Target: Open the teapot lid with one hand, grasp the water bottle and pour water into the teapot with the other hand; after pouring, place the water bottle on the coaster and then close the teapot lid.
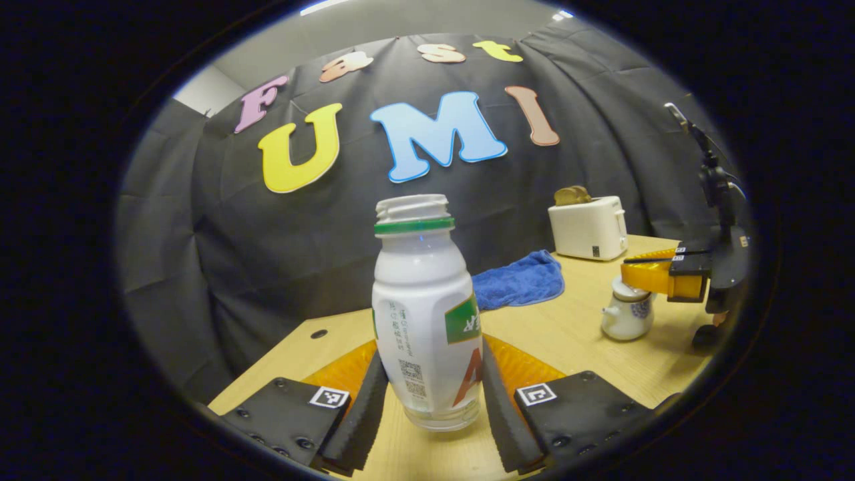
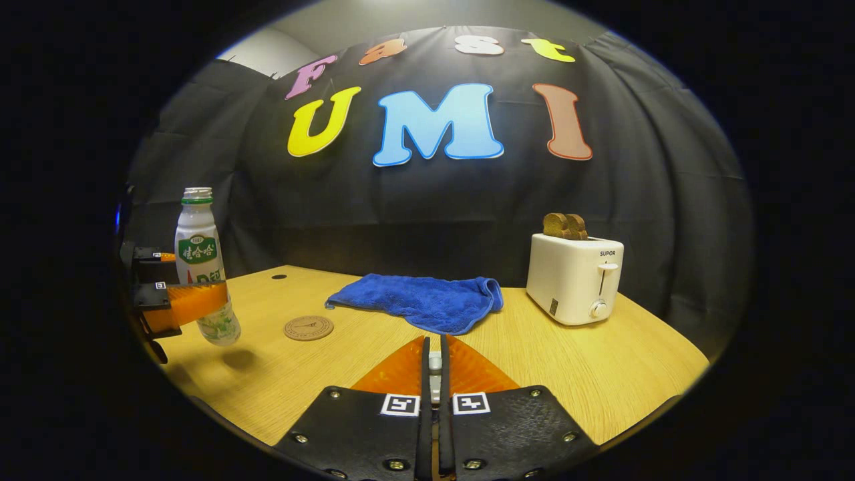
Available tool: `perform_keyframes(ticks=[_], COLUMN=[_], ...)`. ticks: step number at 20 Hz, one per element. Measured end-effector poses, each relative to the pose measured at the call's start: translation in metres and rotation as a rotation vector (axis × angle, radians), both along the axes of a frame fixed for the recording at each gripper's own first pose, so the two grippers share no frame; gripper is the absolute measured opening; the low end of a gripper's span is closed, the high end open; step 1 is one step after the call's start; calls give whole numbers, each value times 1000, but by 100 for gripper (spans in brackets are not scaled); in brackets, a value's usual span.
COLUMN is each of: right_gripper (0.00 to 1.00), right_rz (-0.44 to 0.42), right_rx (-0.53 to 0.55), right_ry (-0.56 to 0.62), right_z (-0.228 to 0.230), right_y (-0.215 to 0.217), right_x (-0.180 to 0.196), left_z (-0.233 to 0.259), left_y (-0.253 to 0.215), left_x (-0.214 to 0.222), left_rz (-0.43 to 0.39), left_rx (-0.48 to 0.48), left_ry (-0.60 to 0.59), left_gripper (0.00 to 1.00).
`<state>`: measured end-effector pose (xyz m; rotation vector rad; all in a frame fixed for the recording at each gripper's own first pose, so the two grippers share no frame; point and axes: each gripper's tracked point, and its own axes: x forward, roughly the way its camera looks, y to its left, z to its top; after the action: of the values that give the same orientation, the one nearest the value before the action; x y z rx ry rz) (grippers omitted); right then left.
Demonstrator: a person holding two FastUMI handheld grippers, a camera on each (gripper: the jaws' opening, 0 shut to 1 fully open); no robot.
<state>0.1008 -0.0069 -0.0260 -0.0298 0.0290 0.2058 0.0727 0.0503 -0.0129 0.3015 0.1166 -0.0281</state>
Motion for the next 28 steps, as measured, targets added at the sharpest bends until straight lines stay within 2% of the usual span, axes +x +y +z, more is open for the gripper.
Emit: perform_keyframes(ticks=[13,14,17,19,20,22,23,28], right_gripper=[4,4,8,15,14,77,80,80], right_rz=[-12,-11,-9,-15,-13,-9,-15,-57], right_rx=[-22,-18,-16,-24,-24,-25,-26,-23], right_ry=[39,41,46,46,42,22,6,-91], right_z=[-11,-12,-13,-12,-11,-6,-2,21], right_y=[-1,0,0,-2,-1,0,-2,-11], right_x=[2,1,0,-2,-3,-5,-7,-12], left_z=[4,4,3,-1,-1,1,-1,1], left_y=[-8,-8,-6,-7,-6,-4,-4,-4], left_x=[2,1,3,5,6,8,8,19], left_rz=[-1,0,2,0,1,2,5,-2], left_rx=[-18,-22,-37,-39,-42,-51,-54,-69], left_ry=[-8,-9,-3,6,7,6,7,6], left_gripper=[76,82,82,82,82,82,82,82])
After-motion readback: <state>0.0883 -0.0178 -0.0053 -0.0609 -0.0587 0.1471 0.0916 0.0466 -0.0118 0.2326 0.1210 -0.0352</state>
